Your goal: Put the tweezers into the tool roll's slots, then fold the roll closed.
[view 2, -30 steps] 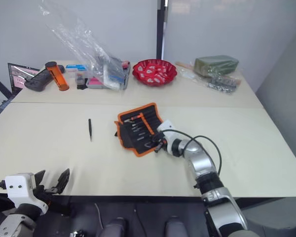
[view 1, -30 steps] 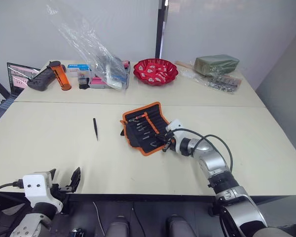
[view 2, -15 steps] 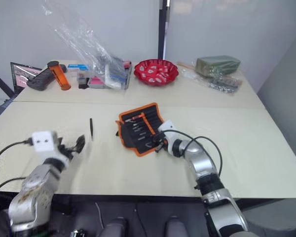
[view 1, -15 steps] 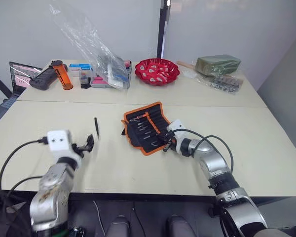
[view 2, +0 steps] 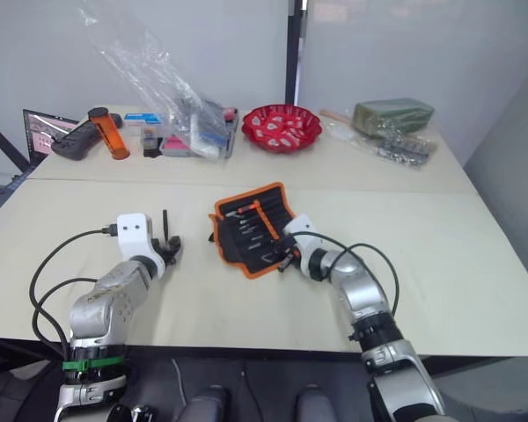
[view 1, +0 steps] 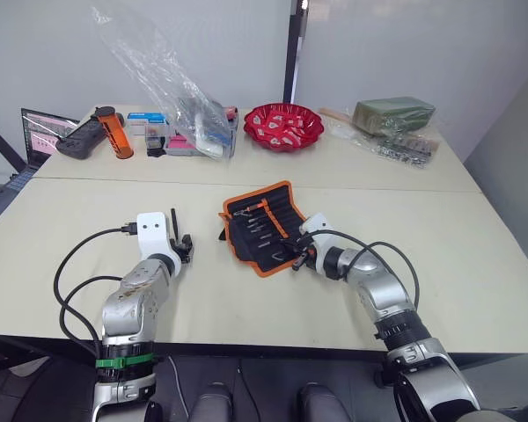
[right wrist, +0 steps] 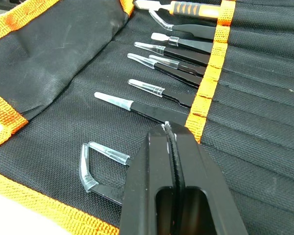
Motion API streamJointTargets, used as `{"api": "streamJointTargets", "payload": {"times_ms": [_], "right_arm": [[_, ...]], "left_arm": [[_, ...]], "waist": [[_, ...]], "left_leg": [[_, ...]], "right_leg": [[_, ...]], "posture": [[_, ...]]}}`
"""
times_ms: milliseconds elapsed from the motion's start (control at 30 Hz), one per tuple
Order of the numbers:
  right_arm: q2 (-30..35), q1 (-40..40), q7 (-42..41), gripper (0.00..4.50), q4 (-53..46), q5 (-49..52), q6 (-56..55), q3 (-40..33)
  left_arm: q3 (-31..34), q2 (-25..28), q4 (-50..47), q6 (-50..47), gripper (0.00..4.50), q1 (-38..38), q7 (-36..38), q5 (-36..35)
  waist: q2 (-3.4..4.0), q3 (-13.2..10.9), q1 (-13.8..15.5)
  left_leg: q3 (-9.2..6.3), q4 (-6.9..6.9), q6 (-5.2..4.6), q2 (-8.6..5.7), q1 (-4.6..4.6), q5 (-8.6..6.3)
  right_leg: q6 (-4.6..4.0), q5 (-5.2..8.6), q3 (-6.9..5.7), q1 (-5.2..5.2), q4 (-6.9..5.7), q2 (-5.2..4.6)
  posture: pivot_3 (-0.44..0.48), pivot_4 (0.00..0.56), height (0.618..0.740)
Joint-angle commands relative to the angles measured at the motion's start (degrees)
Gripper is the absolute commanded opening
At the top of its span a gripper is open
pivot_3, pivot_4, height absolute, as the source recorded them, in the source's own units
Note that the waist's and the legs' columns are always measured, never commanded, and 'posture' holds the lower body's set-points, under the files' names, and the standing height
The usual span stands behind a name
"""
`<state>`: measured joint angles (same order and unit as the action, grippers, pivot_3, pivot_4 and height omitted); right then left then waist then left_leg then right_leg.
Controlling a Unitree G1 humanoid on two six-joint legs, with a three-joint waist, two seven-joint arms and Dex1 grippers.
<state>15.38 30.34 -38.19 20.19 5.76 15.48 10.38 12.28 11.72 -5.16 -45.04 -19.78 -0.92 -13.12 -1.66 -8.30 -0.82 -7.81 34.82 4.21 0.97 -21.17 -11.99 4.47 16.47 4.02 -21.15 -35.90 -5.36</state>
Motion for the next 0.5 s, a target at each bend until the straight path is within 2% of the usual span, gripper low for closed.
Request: {"api": "streamJointTargets", "payload": {"times_ms": [33, 167, 367, 500], "right_arm": [[1.4, -2.43, 1.06, 0.0, 3.01, -1.93, 4.21, 0.35], [1.54, -2.49, 1.04, 0.0, 2.7, -1.96, 4.62, 0.38], [1.66, -3.11, 1.41, 0.0, 1.8, -1.87, 4.9, 0.19], [1.71, -4.29, 2.35, 0.0, -0.93, -0.68, 3.18, -1.79]], "left_arm": [[-1.13, -0.96, 1.75, 0.0, 1.25, -0.63, -0.39, 0.96], [-0.22, -0.73, 3.08, 2.43, 0.03, -1.04, -0.41, 1.9], [1.5, 3.54, 0.83, 9.52, 0.03, -1.52, 2.27, 2.74], [2.47, 8.41, -1.81, 11.96, 0.03, -1.8, 7.82, 0.93]], "waist": [[0.01, 0.0, 0.04], [0.02, 0.01, 0.17], [0.02, -0.02, 0.05], [0.06, -0.06, 0.13]], "left_leg": [[0.0, 0.0, 0.0, 0.0, 0.0, 0.0], [0.0, 0.0, 0.01, -0.01, 0.01, 0.01], [0.0, -0.02, 0.03, -0.01, -0.04, 0.02], [-0.01, -0.07, 0.03, -0.01, -0.14, 0.01]], "right_leg": [[0.0, 0.0, 0.0, 0.01, 0.0, 0.0], [0.01, 0.0, 0.0, 0.02, 0.0, -0.02], [0.01, 0.0, -0.01, -0.04, 0.0, -0.01], [0.0, 0.0, -0.01, -0.12, 0.02, -0.02]], "posture": [[0.0, 0.15, 0.74], [0.0, 0.15, 0.74], [0.0, 0.15, 0.74], [0.0, 0.15, 0.74]]}}
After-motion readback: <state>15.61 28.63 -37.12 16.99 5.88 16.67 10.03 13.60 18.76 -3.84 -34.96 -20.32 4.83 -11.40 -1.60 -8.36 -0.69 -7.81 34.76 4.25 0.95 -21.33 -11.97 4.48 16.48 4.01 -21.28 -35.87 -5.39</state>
